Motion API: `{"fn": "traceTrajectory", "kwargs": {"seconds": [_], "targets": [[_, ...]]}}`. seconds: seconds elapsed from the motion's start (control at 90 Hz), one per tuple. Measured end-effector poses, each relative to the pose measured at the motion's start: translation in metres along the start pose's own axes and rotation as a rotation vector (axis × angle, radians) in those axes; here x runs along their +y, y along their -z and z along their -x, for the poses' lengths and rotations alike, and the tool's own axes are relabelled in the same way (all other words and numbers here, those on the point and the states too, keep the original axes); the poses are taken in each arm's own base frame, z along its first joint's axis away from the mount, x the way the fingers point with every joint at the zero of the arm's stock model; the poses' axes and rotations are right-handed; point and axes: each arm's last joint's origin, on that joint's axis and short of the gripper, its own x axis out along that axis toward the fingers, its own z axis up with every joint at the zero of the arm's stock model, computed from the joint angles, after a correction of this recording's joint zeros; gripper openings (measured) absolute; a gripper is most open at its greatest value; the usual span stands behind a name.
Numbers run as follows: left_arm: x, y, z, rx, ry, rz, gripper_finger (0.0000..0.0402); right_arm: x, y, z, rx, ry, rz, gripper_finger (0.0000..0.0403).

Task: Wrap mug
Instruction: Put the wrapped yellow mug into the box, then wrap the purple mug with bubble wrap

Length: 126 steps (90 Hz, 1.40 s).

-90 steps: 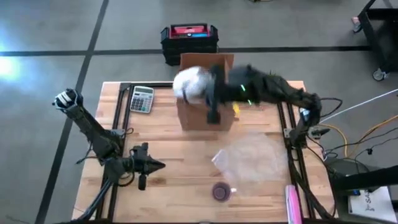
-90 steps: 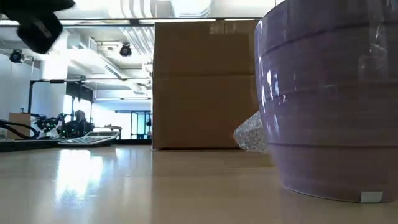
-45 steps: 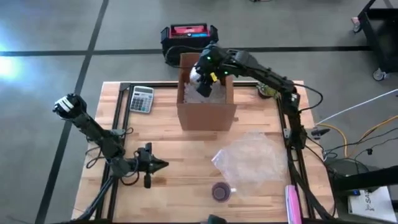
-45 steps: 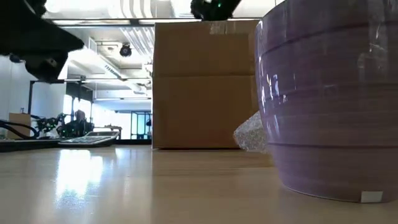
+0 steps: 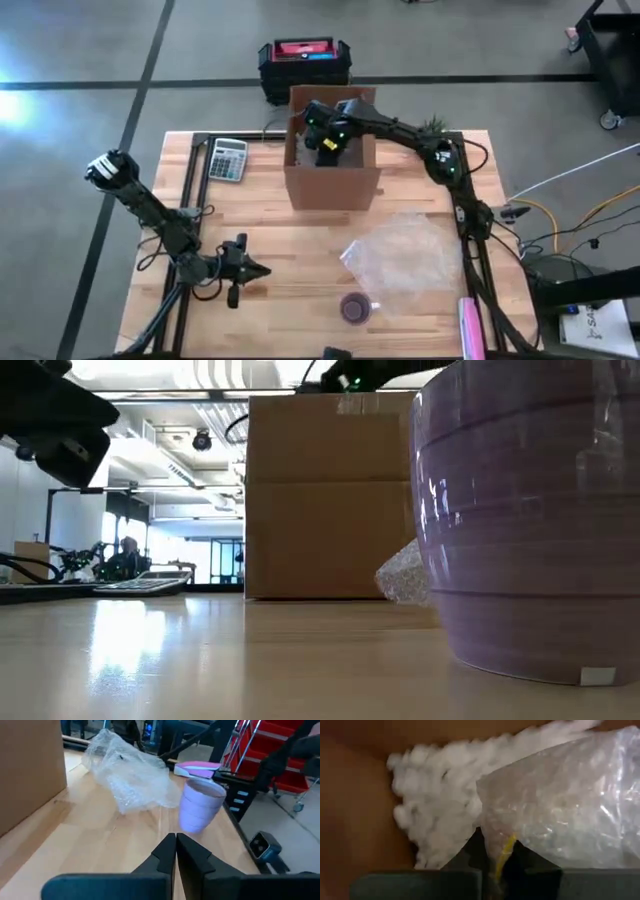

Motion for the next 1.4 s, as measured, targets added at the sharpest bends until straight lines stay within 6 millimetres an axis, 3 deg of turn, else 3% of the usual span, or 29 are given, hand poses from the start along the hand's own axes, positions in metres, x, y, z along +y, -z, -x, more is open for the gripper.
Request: {"fn": "traceTrajectory", "kwargs": {"seconds": [0.111,0.244,0.356,0.433,0.656,0.8,0.933,1.044,1.167,1.267,1.4], "targets": [[0.0,0.0,0.0,0.004,0.01,-0.005,0.0,-0.001,-0.001,-0.012,0.022,-0.008,-0.026,0.003],[0.0,0.002,0.0,0.025,0.024,-0.016,0.0,-0.003,-0.002,-0.031,0.055,-0.006,-0.046,0.0085],[0.0,0.003,0.001,0.037,0.027,-0.001,0.0,-0.003,-0.003,-0.031,0.05,-0.004,-0.014,0.0146],[0.0,0.003,0.001,0.045,0.038,0.012,0.0,-0.004,-0.001,-0.021,0.048,0.001,-0.024,0.0184],[0.0,0.003,0.001,0.046,0.039,0.062,0.0,0.008,0.007,0.063,-0.138,0.043,0.003,0.025],[-0.001,0.001,0.001,0.037,0.043,0.065,0.0,0.018,0.017,0.126,-0.331,0.083,0.025,0.0265],[-0.003,-0.002,0.0,0.02,0.027,0.063,0.0,0.032,0.038,0.186,-0.501,0.06,-0.033,0.0264],[-0.006,-0.005,-0.002,0.009,0.019,0.046,0.0,0.052,0.052,0.213,-0.562,-0.048,-0.031,0.0253],[-0.011,-0.01,-0.005,-0.015,-0.009,0.026,0.0,0.091,0.068,0.231,-0.558,-0.208,0.052,0.0235],[-0.015,-0.013,-0.01,-0.029,-0.037,0.003,0.0,0.13,0.077,0.229,-0.47,-0.276,0.136,0.0221],[-0.022,-0.017,-0.022,-0.037,-0.067,-0.022,0.0,0.184,0.092,0.212,-0.275,-0.329,0.236,0.0206]]}}
